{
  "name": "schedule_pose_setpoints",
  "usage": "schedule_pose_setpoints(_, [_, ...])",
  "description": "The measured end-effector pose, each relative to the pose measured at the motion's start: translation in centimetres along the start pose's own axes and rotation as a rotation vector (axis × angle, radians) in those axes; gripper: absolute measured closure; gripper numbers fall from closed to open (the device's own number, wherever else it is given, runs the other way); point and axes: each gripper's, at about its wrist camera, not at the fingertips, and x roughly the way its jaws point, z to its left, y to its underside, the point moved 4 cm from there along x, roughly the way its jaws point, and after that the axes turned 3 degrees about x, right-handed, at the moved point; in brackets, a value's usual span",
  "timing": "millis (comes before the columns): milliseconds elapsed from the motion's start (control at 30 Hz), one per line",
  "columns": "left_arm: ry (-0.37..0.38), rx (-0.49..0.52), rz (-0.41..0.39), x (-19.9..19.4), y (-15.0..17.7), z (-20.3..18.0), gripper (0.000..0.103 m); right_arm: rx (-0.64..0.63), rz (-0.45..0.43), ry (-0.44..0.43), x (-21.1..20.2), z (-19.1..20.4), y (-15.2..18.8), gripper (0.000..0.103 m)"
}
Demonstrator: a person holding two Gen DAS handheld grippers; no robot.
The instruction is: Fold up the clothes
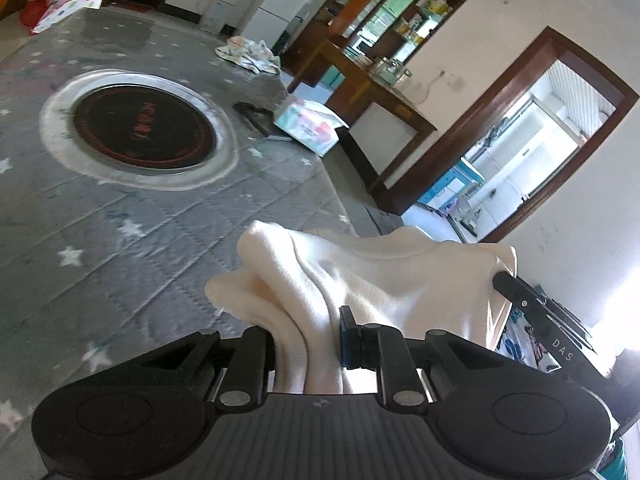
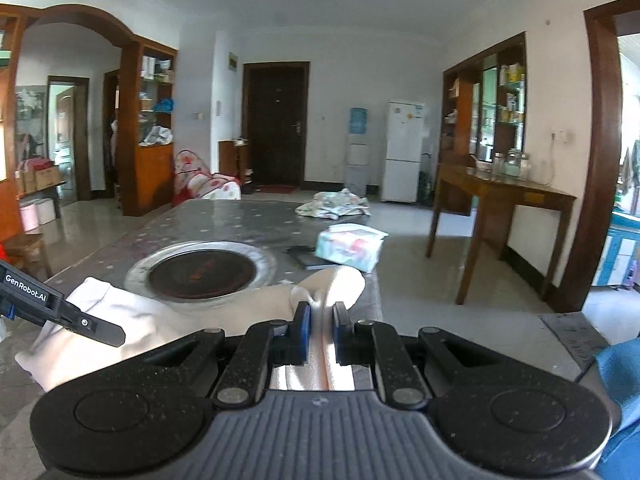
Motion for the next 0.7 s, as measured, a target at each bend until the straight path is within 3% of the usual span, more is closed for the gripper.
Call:
schedule_pose_setpoints(267, [-0.01,0.008,0.006,1.7,-1.5,-0.1,0.085,0.021,0.016,0.024,1.5,-1.3,0.2,0.093])
schedule_pose_setpoints(433, [-0.09,-0.025,0.035,3.8,-1.6,2.5,0.078,0.045,0.066,0.03,4.0,-1.5,1.8,0.092])
schedule_pose_setpoints(467, [-0.114,-0.033,0.047,4.3,-1.4,3.2,0.075,0.049,0.079,0.038,4.7,-1.5,2.3,0.091])
schedule_pose_setpoints(533, [-0.159,-0.055,0.075,5.0,-0.8,4.8,0.053,0.061,0.105,0.051,5.9,-1.7,3.2,0.088])
schedule_pose_setpoints(700, [-0.231,-0.072,0.079,4.7,-0.1,7.5,0.045,0.038,0.151,0.047,6.9,-1.2,4.7,0.087])
